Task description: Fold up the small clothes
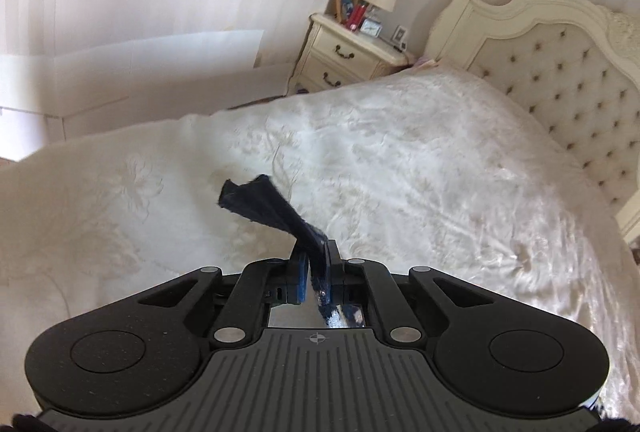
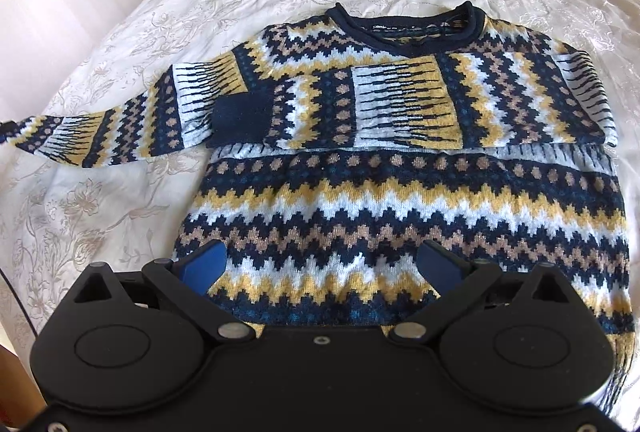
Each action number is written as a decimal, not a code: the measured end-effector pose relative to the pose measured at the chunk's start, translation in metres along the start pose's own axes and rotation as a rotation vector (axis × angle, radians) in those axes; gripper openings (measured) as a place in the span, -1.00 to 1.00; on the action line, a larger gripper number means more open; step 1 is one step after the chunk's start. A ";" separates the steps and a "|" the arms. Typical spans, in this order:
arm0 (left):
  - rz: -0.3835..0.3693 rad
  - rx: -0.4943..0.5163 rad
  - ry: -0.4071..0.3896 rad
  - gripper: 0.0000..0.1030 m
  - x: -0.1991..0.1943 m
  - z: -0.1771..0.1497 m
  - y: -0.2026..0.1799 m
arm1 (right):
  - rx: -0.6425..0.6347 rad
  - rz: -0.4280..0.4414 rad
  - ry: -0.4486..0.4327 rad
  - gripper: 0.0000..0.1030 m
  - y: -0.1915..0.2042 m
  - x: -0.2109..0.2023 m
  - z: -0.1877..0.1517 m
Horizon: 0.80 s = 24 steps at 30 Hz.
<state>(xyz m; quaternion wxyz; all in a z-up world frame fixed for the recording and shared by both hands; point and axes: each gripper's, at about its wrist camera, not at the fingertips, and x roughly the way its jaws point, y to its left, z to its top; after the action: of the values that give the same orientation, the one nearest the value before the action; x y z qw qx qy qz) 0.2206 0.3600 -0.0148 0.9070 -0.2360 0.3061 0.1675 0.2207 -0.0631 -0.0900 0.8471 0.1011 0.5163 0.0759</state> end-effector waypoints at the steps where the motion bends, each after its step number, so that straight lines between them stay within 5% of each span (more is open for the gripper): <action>1: -0.009 0.014 -0.020 -0.85 -0.006 0.005 -0.006 | 0.003 0.004 -0.003 0.97 -0.002 -0.001 0.000; 6: -0.083 0.099 -0.115 -0.85 -0.037 0.025 -0.050 | 0.026 0.030 -0.022 0.97 -0.014 -0.008 -0.003; 12: -0.110 0.152 -0.103 -0.82 -0.044 0.016 -0.093 | 0.053 0.053 -0.021 0.97 -0.036 -0.017 -0.008; 14: -0.087 0.138 -0.072 -0.70 -0.037 0.005 -0.094 | 0.051 0.060 -0.029 0.97 -0.042 -0.022 -0.008; 15: -0.075 0.128 -0.059 -0.45 -0.036 0.000 -0.092 | 0.046 0.058 -0.032 0.97 -0.045 -0.024 -0.008; 17: -0.043 0.135 -0.030 -0.27 -0.029 -0.015 -0.086 | 0.045 0.057 -0.032 0.97 -0.050 -0.027 -0.007; 24: 0.162 0.370 0.115 -0.19 0.011 -0.058 -0.080 | 0.054 0.038 -0.017 0.97 -0.056 -0.025 -0.007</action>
<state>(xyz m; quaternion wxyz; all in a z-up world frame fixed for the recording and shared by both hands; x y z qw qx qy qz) 0.2368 0.2644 -0.0364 0.8995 -0.0492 0.4007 0.1673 0.2045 -0.1226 -0.0853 0.8467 0.1343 0.5089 0.0774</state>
